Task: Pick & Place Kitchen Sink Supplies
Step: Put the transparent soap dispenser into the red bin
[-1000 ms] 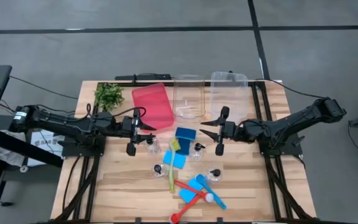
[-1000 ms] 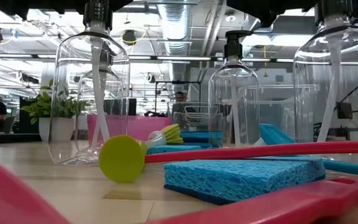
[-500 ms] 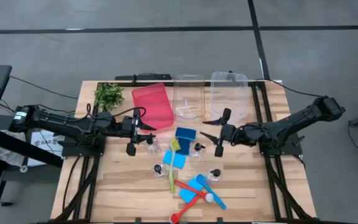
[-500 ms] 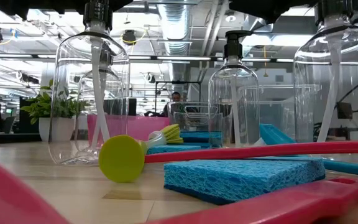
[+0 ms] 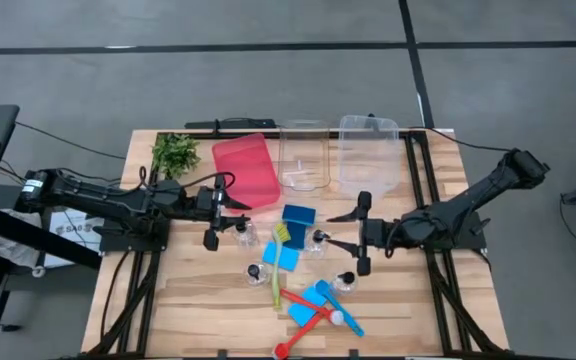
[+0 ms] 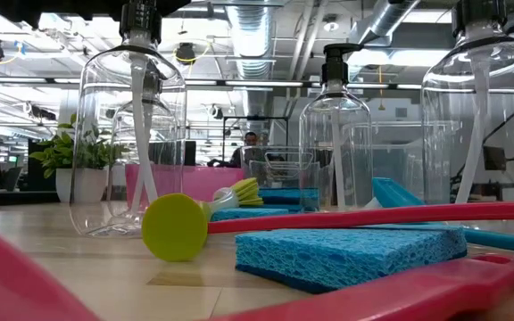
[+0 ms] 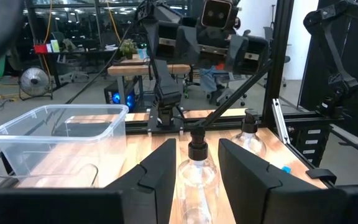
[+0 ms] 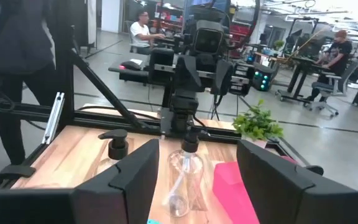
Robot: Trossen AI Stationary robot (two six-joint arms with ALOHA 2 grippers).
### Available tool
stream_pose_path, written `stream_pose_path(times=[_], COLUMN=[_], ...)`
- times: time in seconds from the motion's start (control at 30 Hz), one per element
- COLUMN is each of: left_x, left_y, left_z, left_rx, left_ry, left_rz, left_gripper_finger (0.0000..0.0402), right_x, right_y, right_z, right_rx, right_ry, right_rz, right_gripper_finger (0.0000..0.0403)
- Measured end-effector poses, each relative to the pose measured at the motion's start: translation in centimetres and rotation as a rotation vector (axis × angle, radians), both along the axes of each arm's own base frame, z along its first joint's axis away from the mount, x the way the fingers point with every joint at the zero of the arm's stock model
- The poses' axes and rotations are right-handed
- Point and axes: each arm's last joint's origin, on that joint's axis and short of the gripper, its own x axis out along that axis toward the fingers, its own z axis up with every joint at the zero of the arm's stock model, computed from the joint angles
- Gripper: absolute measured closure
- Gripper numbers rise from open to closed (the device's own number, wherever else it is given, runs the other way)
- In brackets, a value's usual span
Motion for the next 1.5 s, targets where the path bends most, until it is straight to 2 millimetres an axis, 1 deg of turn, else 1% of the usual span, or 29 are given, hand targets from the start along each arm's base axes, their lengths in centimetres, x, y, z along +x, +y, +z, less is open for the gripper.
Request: stream_pose_path(times=[0.07, 0.27, 0.37, 0.67, 0.8, 1.0, 1.13, 1.27, 1.5], left_x=[0.0, 0.0, 0.0, -0.1, -0.1, -0.4, -0.7, -1.2, -2.0], left_y=[0.0, 0.3, 0.3, 0.3, 0.1, -1.4, -2.6, -3.7, -5.1], left_z=[-0.2, -0.7, -0.7, -1.3, -1.3, -1.3, -1.3, -1.3, -1.3], left_rx=[0.003, 0.013, 0.013, -0.074, -0.061, 0.149, 0.221, 0.220, 0.098], left_ry=[0.021, 0.068, 0.070, 0.130, 0.133, 0.124, 0.118, 0.118, 0.118], left_rz=[0.007, 0.110, 0.110, 0.118, 0.107, 0.042, 0.046, 0.113, 0.217], left_gripper_finger=[0.0279, 0.0279, 0.0279, 0.0279, 0.0264, 0.0226, 0.0206, 0.0192, 0.0166], right_x=[0.0, 0.1, 0.3, 0.4, 0.4, 0.4, 0.4, 0.4, 0.4], right_y=[0.0, -0.3, -0.6, -1.0, -1.0, -1.0, -1.0, -1.0, -1.1], right_z=[0.0, -0.3, -0.5, -0.6, -0.6, -0.9, -1.1, -1.1, -0.9], right_rx=[-0.001, -0.018, -0.031, -0.033, -0.033, -0.057, -0.068, -0.078, -0.085], right_ry=[-0.002, 0.028, 0.054, 0.058, 0.058, 0.087, 0.109, 0.108, 0.094], right_rz=[-0.001, -0.017, -0.030, -0.052, -0.051, -0.051, -0.051, -0.051, -0.067], right_gripper_finger=[0.0201, 0.0218, 0.0221, 0.0219, 0.0212, 0.0199, 0.0193, 0.0190, 0.0200])
